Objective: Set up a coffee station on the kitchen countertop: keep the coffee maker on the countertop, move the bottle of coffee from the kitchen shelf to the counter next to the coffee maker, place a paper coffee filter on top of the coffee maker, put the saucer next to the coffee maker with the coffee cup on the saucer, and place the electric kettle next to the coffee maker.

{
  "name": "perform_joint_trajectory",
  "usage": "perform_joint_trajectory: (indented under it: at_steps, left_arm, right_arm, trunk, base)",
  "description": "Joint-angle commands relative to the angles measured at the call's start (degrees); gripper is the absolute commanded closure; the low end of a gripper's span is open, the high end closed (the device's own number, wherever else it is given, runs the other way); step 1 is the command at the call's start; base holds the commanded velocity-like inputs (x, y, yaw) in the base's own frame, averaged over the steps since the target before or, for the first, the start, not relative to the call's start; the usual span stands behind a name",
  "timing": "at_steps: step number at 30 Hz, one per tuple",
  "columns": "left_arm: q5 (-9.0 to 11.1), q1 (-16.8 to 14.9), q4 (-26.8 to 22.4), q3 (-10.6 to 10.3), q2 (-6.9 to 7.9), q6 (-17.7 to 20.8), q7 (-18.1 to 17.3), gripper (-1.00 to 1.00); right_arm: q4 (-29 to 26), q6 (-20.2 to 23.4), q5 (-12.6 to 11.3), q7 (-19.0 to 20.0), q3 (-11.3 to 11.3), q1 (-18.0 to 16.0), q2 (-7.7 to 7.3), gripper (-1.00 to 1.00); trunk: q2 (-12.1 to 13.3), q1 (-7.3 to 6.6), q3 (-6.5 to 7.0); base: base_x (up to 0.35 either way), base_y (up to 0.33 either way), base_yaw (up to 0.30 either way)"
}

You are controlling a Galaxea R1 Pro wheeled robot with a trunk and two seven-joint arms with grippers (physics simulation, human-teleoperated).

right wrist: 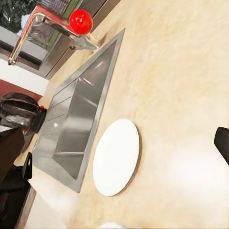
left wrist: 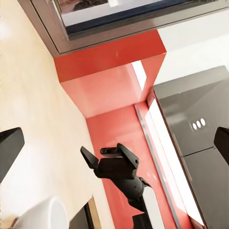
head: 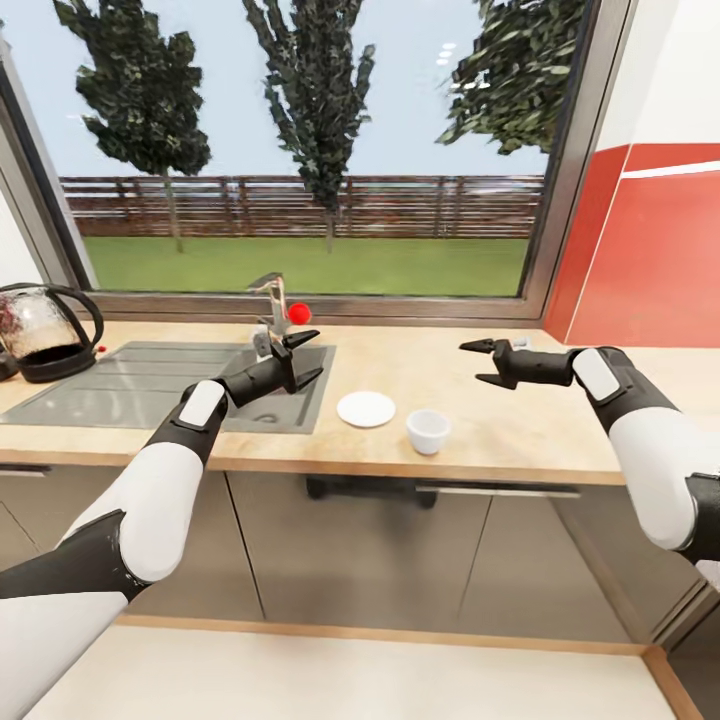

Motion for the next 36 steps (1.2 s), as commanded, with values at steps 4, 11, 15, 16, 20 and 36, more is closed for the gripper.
perform_joint_trajectory:
  at_steps: [4, 11, 15, 16, 20, 36]
  left_arm:
    - [-0.4, -0.1, 0.2, 0.4, 0.01, 0.2, -0.2, -1.0]
    - [-0.5, -0.1, 2.3, 0.4, 0.06, 0.1, -0.1, -1.0]
    - [-0.5, -0.1, 3.4, 0.3, 0.12, 0.2, 0.7, -1.0]
    - [-0.5, -0.1, 3.7, 0.3, 0.13, 0.2, 1.4, -1.0]
    - [-0.5, -0.1, 5.3, 0.2, 0.22, 0.2, 4.8, -1.0]
    - [-0.6, -0.1, 11.8, 0.1, 2.14, 0.2, 6.7, -1.0]
  right_arm:
    - [0.4, 0.3, 0.4, 0.3, -0.4, 0.0, 0.32, -1.0]
    - [1.3, 0.2, 0.4, 0.3, -0.3, 0.0, 1.32, -1.0]
    - [1.4, 0.2, 0.4, 0.2, -0.3, 0.0, 1.78, -1.0]
    - [1.4, 0.2, 0.4, 0.2, -0.3, 0.0, 1.87, -1.0]
    - [1.5, 0.2, 0.4, 0.2, -0.3, 0.0, 1.98, -1.0]
    - [3.6, -0.5, 0.6, 0.2, -0.2, 0.0, 4.14, -1.0]
  trunk:
    - [0.0, 0.01, -0.06]
    - [0.0, 0.01, -0.06]
    - [0.0, 0.01, -0.06]
    - [0.0, 0.01, -0.06]
    - [0.0, 0.01, -0.06]
    - [0.0, 0.01, -0.06]
  base:
    - [0.128, -0.005, 0.0]
    - [0.106, -0.001, 0.0]
    - [0.099, 0.0, 0.0]
    - [0.035, 0.0, 0.0]
    - [0.017, 0.0, 0.0]
    - [0.001, 0.0, 0.0]
